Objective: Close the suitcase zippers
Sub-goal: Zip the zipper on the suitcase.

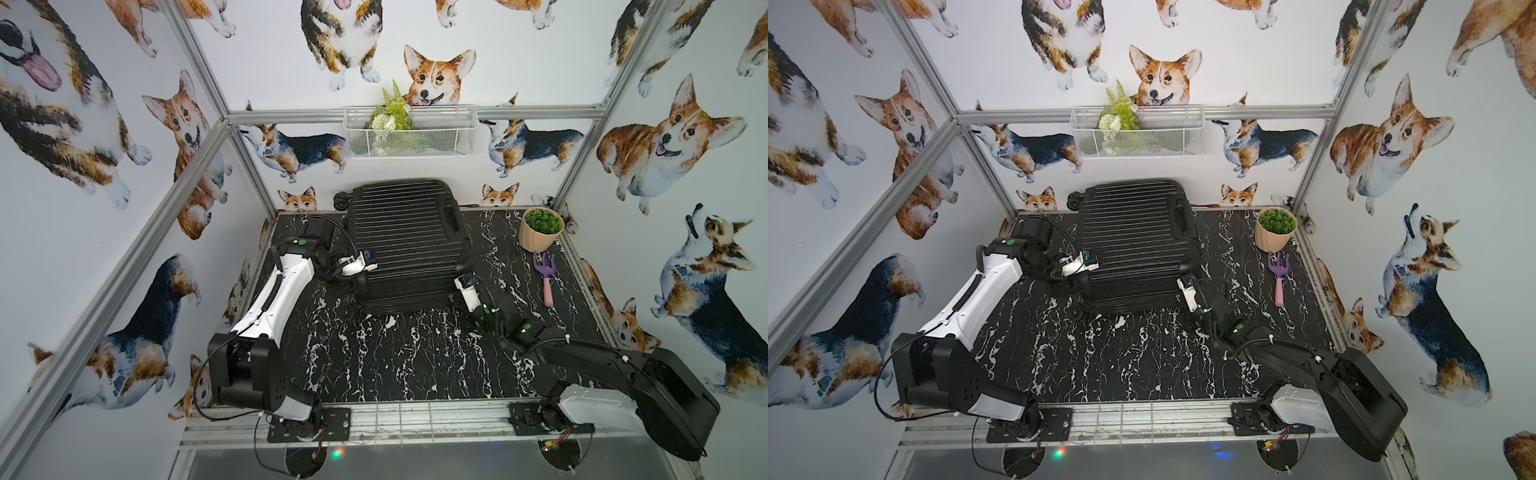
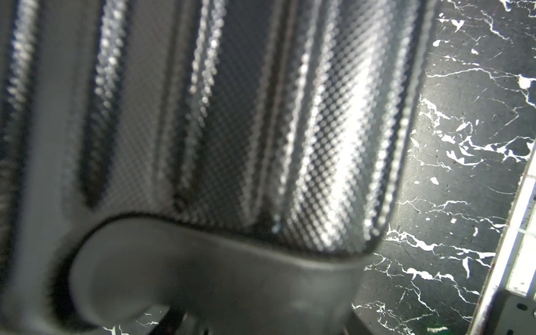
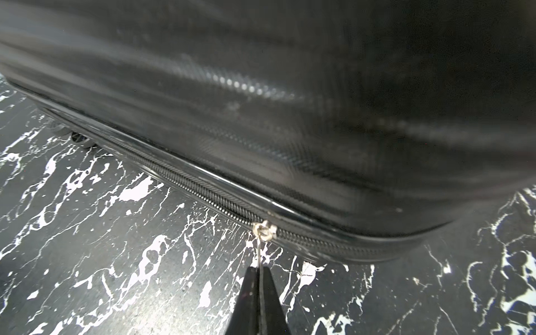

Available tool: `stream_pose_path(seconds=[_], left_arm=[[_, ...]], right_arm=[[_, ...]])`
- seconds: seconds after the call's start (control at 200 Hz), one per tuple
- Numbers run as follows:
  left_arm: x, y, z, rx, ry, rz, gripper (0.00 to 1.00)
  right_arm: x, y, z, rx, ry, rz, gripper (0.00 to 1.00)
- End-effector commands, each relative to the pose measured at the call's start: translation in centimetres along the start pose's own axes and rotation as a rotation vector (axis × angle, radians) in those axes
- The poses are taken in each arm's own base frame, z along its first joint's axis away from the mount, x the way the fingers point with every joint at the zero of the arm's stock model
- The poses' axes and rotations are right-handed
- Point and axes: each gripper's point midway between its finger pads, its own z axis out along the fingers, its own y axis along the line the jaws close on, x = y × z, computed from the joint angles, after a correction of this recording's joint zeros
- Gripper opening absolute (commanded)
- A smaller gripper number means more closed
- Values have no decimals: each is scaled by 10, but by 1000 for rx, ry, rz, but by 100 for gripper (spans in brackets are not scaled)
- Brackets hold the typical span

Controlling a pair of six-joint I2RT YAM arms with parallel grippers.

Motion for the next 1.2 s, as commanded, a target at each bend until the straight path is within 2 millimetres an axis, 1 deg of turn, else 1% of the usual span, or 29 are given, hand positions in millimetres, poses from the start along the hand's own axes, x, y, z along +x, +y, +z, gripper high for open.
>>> stream_pose_path(seconds=[0.0, 0.06, 0.105, 0.29, 0.405, 0.515, 0.711, 0.851, 0.936, 1.016, 1.196], left_arm=[[6, -9, -4, 21, 27, -10, 48], [7, -9, -4, 20, 30, 2, 48], [7, -10, -5, 22, 30, 6, 48], [7, -13, -5, 30, 30, 26, 48], [7, -15, -6, 27, 29, 42, 49], [7, -15, -6, 27, 27, 45, 49], [7, -16, -6, 28, 25, 46, 50], [7, -16, -6, 28, 25, 49, 49], [6, -16, -6, 27, 24, 50, 50], [6, -16, -6, 27, 24, 51, 49], [5, -18, -6, 28, 17, 53, 50]], right_arm=[[-12, -8, 2, 56, -27, -13, 0], [-12, -11, 4, 69, -24, -12, 0], [-13, -12, 6, 69, -21, -11, 2], [-15, -18, 10, 75, -21, 3, 16], [-18, -21, 11, 50, -23, -3, 21], [-20, -20, 11, 10, -21, -18, 31], [-21, -17, 6, -70, -41, -16, 46], [-20, -19, 5, -113, -59, 5, 50], [-20, -20, 5, -142, -59, 26, 51], [-19, -21, 8, -154, -54, 39, 52], [-15, -14, 18, -204, -41, 62, 52]])
